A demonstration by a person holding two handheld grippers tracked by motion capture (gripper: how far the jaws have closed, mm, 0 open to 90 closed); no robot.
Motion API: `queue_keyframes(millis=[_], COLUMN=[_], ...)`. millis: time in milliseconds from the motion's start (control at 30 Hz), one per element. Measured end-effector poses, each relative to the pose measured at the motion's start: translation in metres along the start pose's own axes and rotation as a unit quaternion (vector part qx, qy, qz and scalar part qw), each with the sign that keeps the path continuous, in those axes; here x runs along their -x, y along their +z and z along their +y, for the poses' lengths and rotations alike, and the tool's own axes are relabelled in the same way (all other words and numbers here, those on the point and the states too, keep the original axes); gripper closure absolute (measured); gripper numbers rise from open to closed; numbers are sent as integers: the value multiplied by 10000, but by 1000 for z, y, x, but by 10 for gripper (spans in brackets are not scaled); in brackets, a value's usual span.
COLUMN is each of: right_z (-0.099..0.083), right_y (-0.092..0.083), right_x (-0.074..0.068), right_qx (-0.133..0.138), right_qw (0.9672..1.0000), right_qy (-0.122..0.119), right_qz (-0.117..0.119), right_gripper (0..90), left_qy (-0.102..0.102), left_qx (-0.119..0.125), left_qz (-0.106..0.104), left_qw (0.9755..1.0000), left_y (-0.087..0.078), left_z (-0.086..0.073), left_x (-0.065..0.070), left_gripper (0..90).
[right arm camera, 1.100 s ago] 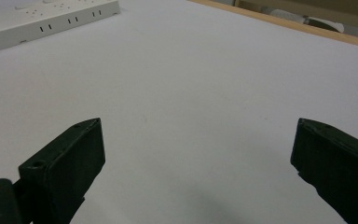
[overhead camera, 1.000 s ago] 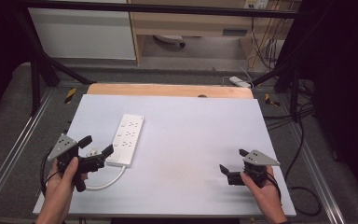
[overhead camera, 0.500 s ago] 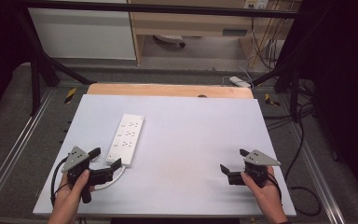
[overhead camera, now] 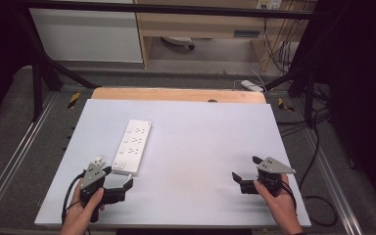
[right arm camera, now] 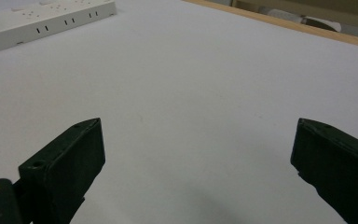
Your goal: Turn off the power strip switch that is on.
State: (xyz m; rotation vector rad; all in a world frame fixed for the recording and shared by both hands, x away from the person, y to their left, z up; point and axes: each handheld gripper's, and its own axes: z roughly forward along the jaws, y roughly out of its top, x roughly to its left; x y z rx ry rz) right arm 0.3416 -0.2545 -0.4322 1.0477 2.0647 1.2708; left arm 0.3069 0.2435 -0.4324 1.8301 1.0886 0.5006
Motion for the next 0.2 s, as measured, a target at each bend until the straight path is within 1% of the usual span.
queue_keyframes(millis=[100, 133, 167, 200], right_z=[0, 0, -1, -1], right_y=[0, 0, 0, 0], right_x=[0, 0, 1, 1], right_qx=[-11, -24, -34, -44], right_qw=[10000, 10000, 10000, 10000], right_qy=[12, 21, 27, 34], right_qz=[-4, -10, -19, -39], right_gripper=[31, 30, 30, 31], left_qy=[72, 105, 105, 38], left_qx=[-211, -235, -181, -81], left_qz=[2, 44, 84, 105], left_qw=[9998, 9997, 9997, 9999], left_y=[4, 4, 4, 2], left_z=[-6, -6, -5, -4], left_x=[2, 3, 3, 2], left_gripper=[66, 67, 70, 71])
